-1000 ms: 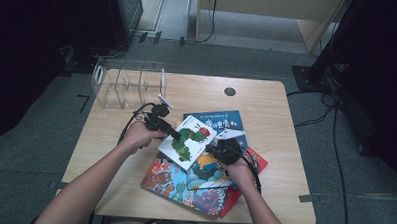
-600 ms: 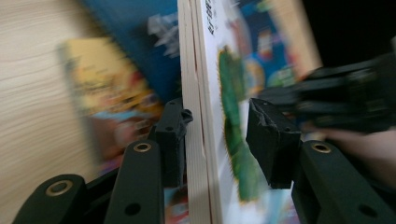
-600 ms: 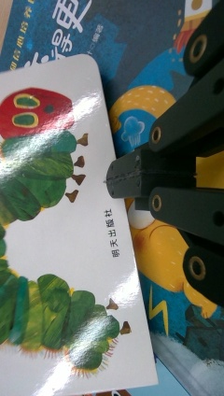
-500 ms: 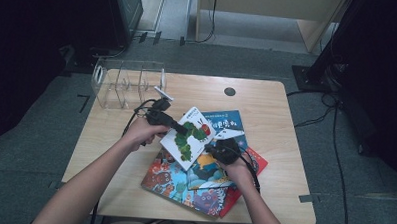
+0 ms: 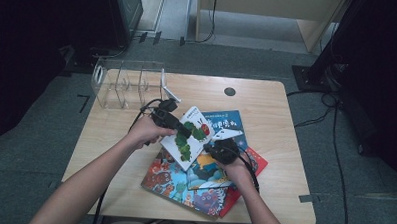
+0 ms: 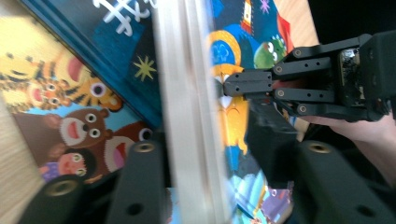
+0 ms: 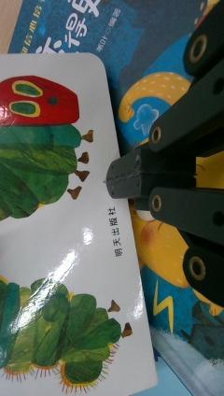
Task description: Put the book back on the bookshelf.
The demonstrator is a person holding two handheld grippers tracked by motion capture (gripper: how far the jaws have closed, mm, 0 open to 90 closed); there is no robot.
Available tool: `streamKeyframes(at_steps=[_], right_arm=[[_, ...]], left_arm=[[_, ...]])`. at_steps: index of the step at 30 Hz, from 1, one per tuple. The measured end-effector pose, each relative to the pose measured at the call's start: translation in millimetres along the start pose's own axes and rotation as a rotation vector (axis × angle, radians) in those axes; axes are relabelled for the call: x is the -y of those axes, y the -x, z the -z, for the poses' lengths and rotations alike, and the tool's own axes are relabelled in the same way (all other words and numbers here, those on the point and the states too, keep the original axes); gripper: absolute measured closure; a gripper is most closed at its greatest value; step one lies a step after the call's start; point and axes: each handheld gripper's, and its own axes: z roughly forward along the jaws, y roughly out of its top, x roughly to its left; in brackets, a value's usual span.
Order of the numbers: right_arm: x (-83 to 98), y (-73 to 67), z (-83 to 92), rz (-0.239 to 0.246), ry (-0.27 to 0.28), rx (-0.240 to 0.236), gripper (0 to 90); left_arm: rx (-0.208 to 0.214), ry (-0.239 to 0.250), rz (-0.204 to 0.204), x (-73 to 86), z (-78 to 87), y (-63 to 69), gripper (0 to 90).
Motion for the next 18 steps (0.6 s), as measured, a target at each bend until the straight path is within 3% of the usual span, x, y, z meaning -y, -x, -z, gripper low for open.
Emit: streamKeyframes(at_steps=[5, 12, 18], right_arm=[[-0.2, 0.1, -0.5, 0.007, 0.003, -0.001, 90.0], [-1.1, 0.1, -2.0, 0.001, 0.007, -0.002, 90.0], [-1.9, 0.5, -2.9, 0.009, 0.008, -0.014, 86.4]], left_arm=[[-0.027, -0.003, -0.014, -2.1, 1.2, 6.3, 71.2], [-0.054, -0.010, 0.002, -5.2, 2.9, 11.1, 73.6], [-0.052, -0.022, 0.055, -8.7, 3.9, 12.9, 76.3]])
